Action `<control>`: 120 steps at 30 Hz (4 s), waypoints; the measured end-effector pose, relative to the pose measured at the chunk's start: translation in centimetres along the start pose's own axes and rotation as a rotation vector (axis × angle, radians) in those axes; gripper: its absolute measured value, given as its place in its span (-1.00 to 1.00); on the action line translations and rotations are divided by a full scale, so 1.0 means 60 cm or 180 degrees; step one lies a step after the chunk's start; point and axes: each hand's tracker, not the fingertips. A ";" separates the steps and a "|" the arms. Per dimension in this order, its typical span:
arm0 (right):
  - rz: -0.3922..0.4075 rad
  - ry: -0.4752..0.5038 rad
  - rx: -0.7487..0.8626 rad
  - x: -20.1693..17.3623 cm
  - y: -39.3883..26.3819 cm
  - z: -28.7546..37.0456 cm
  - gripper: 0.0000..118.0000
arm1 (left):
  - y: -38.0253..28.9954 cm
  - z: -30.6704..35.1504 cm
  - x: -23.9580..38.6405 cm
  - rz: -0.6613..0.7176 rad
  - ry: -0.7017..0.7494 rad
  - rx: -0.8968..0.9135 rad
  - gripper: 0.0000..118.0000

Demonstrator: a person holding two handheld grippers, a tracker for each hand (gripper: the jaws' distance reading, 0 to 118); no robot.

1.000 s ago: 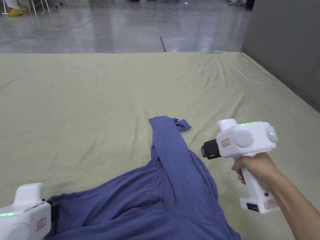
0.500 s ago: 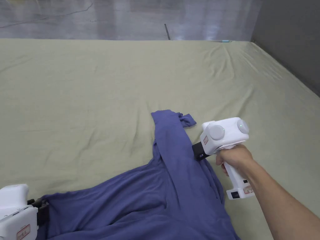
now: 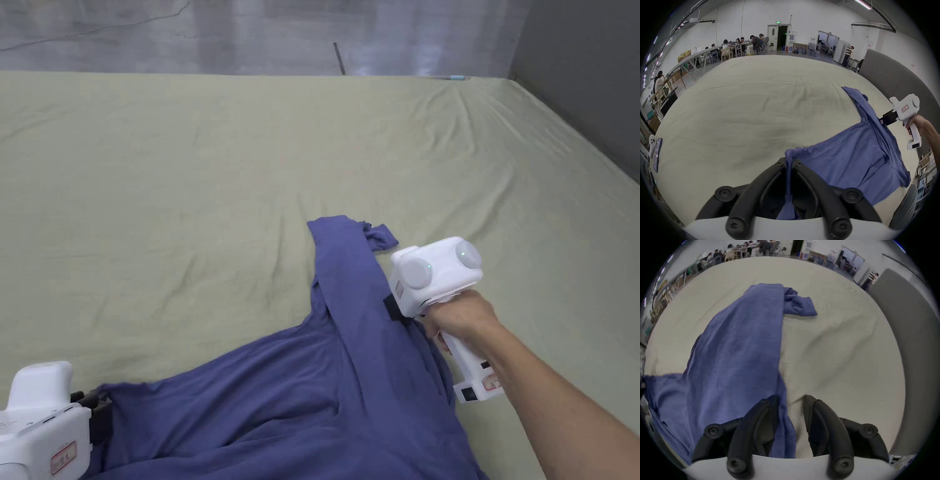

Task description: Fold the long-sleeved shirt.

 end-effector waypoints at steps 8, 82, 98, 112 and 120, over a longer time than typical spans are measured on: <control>-0.0393 0.0274 0.0335 0.034 -0.008 0.060 -0.94 | 0.023 0.007 -0.006 0.0026 0.0019 0.0067 -0.95; -0.0918 0.0797 0.1369 0.069 -0.346 0.307 -0.94 | -0.016 0.135 -0.010 -0.0037 -0.0120 0.0922 -0.95; -0.0732 0.0611 0.0659 0.015 -0.492 0.240 -0.75 | -0.182 0.150 -0.024 0.0107 -0.0077 0.0420 -0.71; -0.1159 0.0335 0.1158 0.054 -0.443 0.331 -0.96 | -0.078 0.185 0.014 -0.0082 0.0012 0.0662 -1.00; -0.1083 0.0456 0.1056 0.027 -0.438 0.312 -0.96 | -0.073 0.156 0.018 0.0001 -0.0173 0.0446 -1.00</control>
